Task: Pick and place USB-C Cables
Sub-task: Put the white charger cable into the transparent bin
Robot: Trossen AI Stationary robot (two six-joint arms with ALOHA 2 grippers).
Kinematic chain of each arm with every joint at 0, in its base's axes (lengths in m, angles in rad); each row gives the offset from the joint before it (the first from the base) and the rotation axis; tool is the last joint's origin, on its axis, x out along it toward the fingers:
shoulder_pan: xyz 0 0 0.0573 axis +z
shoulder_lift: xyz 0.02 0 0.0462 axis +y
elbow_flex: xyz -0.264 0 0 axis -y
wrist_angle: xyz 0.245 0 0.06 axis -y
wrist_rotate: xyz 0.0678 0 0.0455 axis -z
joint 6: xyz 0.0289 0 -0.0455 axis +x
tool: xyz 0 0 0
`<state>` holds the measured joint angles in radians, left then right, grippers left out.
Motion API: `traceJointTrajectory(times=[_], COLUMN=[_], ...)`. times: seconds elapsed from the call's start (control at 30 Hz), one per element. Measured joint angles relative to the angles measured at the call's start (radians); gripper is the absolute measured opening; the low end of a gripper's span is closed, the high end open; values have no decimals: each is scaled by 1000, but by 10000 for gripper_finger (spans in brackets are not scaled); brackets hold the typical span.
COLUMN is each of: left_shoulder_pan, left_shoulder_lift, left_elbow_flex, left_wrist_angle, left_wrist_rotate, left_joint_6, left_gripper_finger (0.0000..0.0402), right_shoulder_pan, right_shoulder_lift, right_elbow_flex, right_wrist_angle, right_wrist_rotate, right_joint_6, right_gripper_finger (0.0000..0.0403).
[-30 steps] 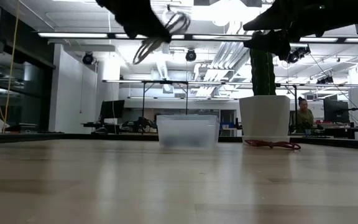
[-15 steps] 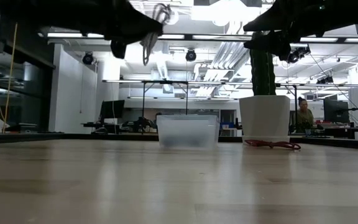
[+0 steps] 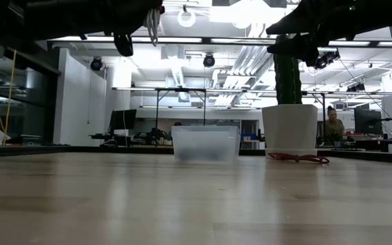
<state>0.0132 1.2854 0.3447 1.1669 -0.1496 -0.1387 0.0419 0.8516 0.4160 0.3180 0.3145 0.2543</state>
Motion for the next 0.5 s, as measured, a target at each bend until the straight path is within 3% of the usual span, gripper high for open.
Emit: traceJointTrajectory(times=[0.5], left_shoulder_pan=[0], left_shoulder_lift=[0], left_elbow_flex=[0], left_wrist_angle=[-9], left_wrist_rotate=[2], left_joint_6=[-7], left_gripper_finger=[21], right_shoulder_pan=[0], right_shoulder_lift=[0], right_elbow_flex=[0], right_wrist_angle=[0], right_wrist_rotate=[0], right_joint_6=[0], right_gripper_finger=[261])
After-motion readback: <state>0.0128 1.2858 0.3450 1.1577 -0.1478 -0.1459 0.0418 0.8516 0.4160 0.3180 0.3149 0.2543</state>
